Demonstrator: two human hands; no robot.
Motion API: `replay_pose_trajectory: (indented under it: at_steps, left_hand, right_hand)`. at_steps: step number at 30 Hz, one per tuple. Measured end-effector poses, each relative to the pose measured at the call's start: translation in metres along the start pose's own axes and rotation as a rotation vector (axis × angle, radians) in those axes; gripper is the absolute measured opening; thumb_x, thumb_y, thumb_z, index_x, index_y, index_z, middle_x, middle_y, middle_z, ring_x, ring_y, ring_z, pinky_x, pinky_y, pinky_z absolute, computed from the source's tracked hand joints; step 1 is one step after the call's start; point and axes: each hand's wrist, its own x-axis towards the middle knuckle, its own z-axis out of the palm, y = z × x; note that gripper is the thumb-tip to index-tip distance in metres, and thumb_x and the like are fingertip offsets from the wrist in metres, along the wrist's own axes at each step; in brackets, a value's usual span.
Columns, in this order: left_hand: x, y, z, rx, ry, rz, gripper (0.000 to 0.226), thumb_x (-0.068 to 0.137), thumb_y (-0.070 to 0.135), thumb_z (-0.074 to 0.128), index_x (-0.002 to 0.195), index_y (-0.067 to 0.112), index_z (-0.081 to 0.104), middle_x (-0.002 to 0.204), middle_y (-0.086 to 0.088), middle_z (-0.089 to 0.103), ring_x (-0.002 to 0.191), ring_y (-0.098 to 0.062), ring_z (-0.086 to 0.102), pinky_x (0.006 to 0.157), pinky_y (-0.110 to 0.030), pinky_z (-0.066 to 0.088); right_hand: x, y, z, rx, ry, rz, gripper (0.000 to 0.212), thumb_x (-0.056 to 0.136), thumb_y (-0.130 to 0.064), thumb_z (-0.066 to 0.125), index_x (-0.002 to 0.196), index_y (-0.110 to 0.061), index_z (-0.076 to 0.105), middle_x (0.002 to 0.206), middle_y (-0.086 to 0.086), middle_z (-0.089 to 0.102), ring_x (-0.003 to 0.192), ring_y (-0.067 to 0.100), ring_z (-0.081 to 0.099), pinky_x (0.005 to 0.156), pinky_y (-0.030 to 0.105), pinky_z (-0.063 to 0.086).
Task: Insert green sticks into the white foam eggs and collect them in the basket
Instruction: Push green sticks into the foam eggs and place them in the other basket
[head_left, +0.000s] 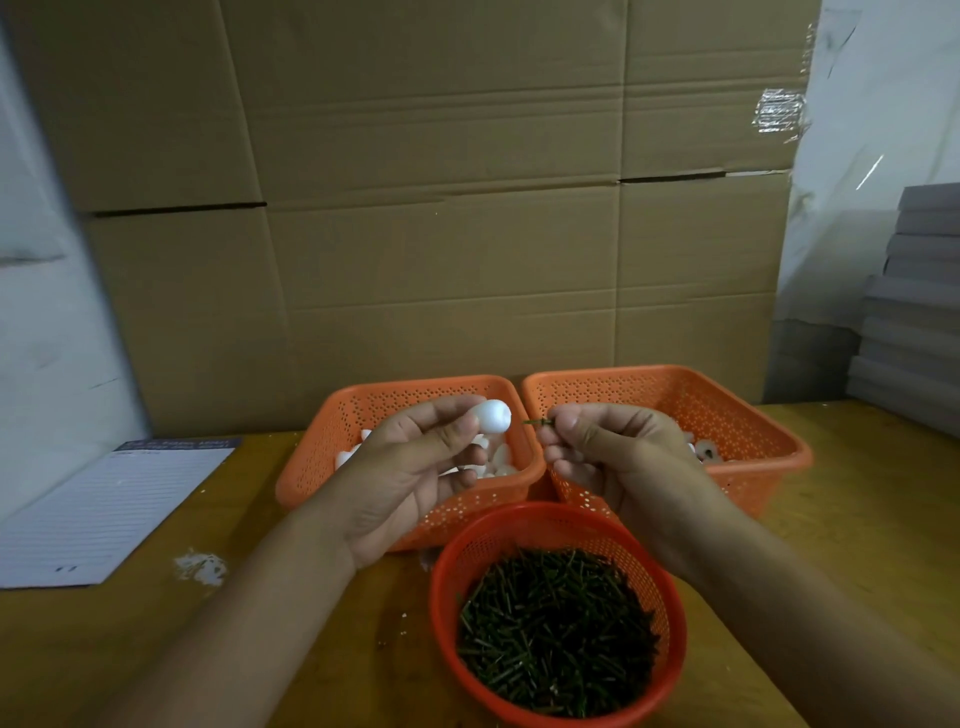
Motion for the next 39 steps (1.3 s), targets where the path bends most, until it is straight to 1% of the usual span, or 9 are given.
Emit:
replay_pose_trajectory:
  at_steps: [3,7,12,17,21,23,33,39]
  left_hand:
    - [-0.001,-0.001,0.003,0.041,0.002,0.005,0.025,0.079,0.017,0.075,0.104,0.016,0.079,0.097,-0.009,0.072,0.078,-0.012,0.068,0.067,-0.023,0.056]
    - [-0.002,-0.001,0.008,0.065,0.003,0.016,0.027,0.077,0.017,0.076,0.104,0.015,0.077,0.101,-0.01,0.074,0.081,-0.013,0.07,0.067,-0.023,0.056]
    - [-0.003,-0.002,0.01,0.076,0.008,0.02,0.028,0.077,0.016,0.077,0.105,0.013,0.076,0.105,-0.013,0.074,0.083,-0.014,0.07,0.067,-0.023,0.056]
    - [-0.004,-0.002,0.011,0.116,-0.003,0.026,0.025,0.075,0.018,0.078,0.1,0.017,0.078,0.104,-0.01,0.075,0.083,-0.013,0.07,0.069,-0.022,0.056]
    - [-0.004,-0.003,0.012,0.131,0.005,0.04,0.032,0.077,0.017,0.077,0.108,0.011,0.073,0.102,-0.009,0.076,0.081,-0.013,0.07,0.069,-0.022,0.057]
    - [-0.004,-0.003,0.013,0.136,0.007,0.042,0.033,0.077,0.017,0.077,0.108,0.01,0.072,0.101,-0.009,0.076,0.081,-0.013,0.07,0.069,-0.022,0.057]
    - [-0.005,-0.002,0.014,0.167,0.006,0.053,0.027,0.074,0.022,0.08,0.1,0.017,0.077,0.102,-0.008,0.076,0.081,-0.013,0.07,0.069,-0.023,0.057]
    - [-0.005,-0.003,0.015,0.226,0.042,0.066,0.037,0.075,0.023,0.08,0.109,0.01,0.073,0.103,-0.008,0.076,0.083,-0.013,0.07,0.07,-0.022,0.056]
  right_hand:
    - [-0.001,0.001,0.0,-0.093,0.051,-0.091,0.01,0.073,-0.017,0.074,0.076,-0.009,0.079,0.08,0.016,0.075,0.063,0.014,0.07,0.056,0.019,0.055]
    - [-0.002,0.003,0.003,-0.156,0.087,-0.143,0.011,0.071,-0.022,0.076,0.074,-0.012,0.079,0.077,0.013,0.075,0.062,0.013,0.068,0.054,0.019,0.052]
    - [-0.004,0.002,0.004,-0.198,0.096,-0.153,0.011,0.072,-0.024,0.075,0.074,-0.013,0.079,0.077,0.011,0.075,0.063,0.012,0.068,0.052,0.019,0.05]
    - [-0.005,0.005,0.005,-0.248,0.076,-0.152,0.008,0.084,-0.015,0.072,0.079,-0.011,0.077,0.077,0.012,0.075,0.063,0.01,0.066,0.049,0.019,0.048]
    - [-0.006,0.006,0.006,-0.268,0.077,-0.154,0.009,0.088,-0.012,0.07,0.082,-0.007,0.076,0.075,0.01,0.074,0.06,0.009,0.062,0.047,0.02,0.046]
    - [-0.006,0.006,0.006,-0.29,0.073,-0.165,0.01,0.089,-0.012,0.069,0.083,-0.006,0.075,0.075,0.009,0.074,0.059,0.008,0.059,0.047,0.02,0.045]
    - [-0.006,0.009,0.007,-0.319,0.079,-0.181,0.017,0.09,-0.013,0.069,0.074,-0.014,0.076,0.073,0.007,0.072,0.057,0.008,0.056,0.047,0.019,0.043]
    - [-0.005,0.01,0.006,-0.324,0.067,-0.184,0.021,0.091,-0.015,0.068,0.072,-0.016,0.077,0.074,0.006,0.073,0.058,0.007,0.057,0.047,0.019,0.044]
